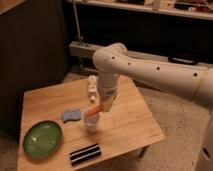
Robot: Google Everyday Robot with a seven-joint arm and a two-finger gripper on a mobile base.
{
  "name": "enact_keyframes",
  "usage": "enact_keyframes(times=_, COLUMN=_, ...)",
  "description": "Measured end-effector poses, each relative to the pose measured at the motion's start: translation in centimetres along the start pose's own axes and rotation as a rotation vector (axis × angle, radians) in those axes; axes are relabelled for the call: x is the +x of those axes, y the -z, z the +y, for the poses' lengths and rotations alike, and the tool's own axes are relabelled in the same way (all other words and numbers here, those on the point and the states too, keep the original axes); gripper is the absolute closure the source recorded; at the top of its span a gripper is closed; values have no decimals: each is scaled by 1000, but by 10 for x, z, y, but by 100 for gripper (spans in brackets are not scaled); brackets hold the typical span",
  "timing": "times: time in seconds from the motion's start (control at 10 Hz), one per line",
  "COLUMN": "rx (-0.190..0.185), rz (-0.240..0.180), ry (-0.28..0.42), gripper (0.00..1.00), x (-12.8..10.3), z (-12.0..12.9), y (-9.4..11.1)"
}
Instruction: Place the pepper in the ceramic cup
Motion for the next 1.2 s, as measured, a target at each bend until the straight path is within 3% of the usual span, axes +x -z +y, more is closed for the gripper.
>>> enact_keyframes(times=0.2, rx=6, rz=36, ry=1, gripper=100, x=4, z=-1, y=-9)
enact_keyframes(times=0.7, rx=67, rz=109, ry=3, gripper=100, x=15, z=-12, y=-14)
enact_keyframes(times=1.2, rx=79, rz=156, ry=69, gripper=100, x=4, z=-14, y=-13)
